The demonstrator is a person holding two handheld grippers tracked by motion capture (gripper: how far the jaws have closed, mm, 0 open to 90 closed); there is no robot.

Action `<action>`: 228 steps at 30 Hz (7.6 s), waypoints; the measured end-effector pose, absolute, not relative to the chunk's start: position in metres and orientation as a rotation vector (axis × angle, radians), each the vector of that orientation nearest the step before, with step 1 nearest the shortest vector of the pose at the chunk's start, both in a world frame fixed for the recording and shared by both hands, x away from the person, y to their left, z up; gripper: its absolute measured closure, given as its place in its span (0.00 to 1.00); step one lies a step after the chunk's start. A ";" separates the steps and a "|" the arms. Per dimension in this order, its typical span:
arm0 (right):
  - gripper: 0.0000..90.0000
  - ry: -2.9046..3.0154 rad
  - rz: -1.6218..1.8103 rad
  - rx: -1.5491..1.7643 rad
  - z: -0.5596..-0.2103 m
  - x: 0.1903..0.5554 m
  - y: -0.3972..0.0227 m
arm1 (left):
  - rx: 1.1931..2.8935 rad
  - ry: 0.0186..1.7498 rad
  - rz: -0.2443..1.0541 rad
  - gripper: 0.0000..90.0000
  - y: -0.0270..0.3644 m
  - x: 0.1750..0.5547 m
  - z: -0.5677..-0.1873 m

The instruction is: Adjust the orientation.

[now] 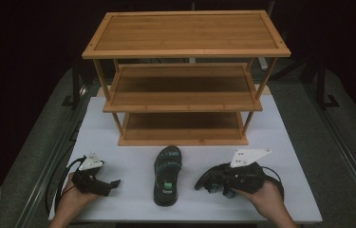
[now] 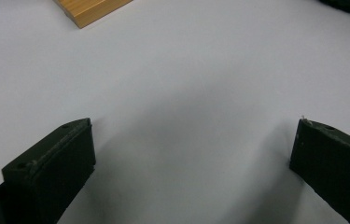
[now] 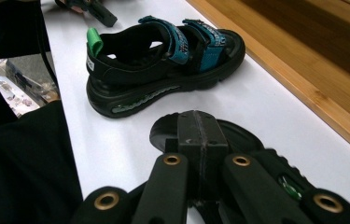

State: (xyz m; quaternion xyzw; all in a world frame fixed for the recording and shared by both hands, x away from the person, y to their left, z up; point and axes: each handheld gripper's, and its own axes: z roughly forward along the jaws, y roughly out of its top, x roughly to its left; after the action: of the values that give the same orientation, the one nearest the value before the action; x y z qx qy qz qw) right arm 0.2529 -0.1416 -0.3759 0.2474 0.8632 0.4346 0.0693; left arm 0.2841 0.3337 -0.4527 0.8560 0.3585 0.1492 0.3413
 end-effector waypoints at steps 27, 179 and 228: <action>1.00 2.440 1.168 0.998 -0.382 0.278 -0.213 | 2.229 0.931 0.388 0.00 0.334 0.284 -0.453; 0.86 2.491 1.232 1.041 -0.365 0.305 -0.238 | 2.226 0.933 0.388 0.00 0.334 0.284 -0.453; 0.80 2.674 1.303 0.930 -0.419 0.287 -0.250 | 2.228 0.933 0.385 0.00 0.334 0.284 -0.453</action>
State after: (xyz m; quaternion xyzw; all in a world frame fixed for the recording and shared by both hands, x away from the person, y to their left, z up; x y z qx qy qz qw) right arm 0.2870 -0.2496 -0.4189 0.2983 0.8579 0.4180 0.0124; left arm 0.2843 0.3338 -0.4527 0.8564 0.3587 0.1480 0.3407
